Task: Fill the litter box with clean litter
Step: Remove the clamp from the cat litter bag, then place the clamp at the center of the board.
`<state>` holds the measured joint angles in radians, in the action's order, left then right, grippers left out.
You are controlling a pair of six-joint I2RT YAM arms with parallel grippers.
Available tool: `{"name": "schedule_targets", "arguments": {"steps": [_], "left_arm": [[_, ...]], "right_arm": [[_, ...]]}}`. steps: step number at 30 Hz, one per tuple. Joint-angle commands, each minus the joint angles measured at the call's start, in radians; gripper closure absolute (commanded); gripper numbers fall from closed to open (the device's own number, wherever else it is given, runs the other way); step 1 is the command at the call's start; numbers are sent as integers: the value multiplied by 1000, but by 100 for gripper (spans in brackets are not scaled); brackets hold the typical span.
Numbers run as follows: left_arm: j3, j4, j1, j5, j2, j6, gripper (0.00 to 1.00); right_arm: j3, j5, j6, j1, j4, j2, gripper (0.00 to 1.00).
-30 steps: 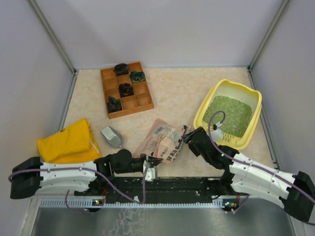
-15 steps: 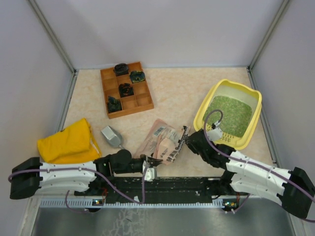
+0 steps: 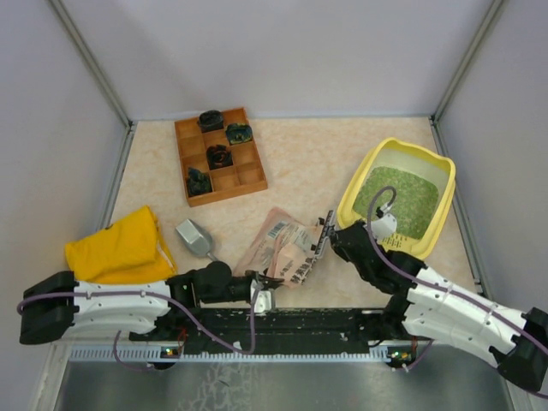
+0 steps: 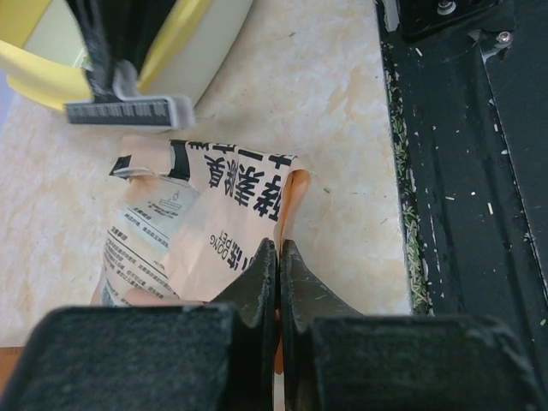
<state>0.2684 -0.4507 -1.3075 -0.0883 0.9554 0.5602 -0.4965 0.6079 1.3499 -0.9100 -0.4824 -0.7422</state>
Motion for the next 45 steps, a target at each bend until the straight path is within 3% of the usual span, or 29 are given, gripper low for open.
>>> {"name": "schedule_targets", "arguments": {"steps": [1,6,9,12,18,21,24,28,34,40,42,45], "left_arm": [[18,-120,-7,32,30,-27,100],[18,-137,-6,89,64,-90,99],[24,-124,-6,140,73,-162,82],[48,-67,-6,201,69,-237,62],[107,34,-4,377,60,-497,29],[122,68,0,417,57,-619,20],[138,150,25,447,49,-790,17],[127,189,54,376,38,-906,17],[118,209,60,318,-5,-973,18],[104,224,60,268,-64,-922,18],[105,255,59,281,-84,-911,18],[136,343,60,351,-85,-932,17]], "right_arm": [[-142,57,-178,-7,1,39,100],[-253,57,-437,-7,48,5,100],[-315,47,-553,26,62,-54,100],[-385,-75,-695,122,105,-141,100],[-467,-225,-788,280,258,-355,100],[-494,-272,-849,340,363,-486,100],[-582,-322,-890,393,376,-640,100],[-705,-369,-920,442,403,-828,100],[-894,-464,-906,495,399,-1107,100],[-1086,-495,-912,519,321,-1317,99],[-1143,-503,-918,528,271,-1360,90],[-1177,-507,-921,540,213,-1372,64]]}}
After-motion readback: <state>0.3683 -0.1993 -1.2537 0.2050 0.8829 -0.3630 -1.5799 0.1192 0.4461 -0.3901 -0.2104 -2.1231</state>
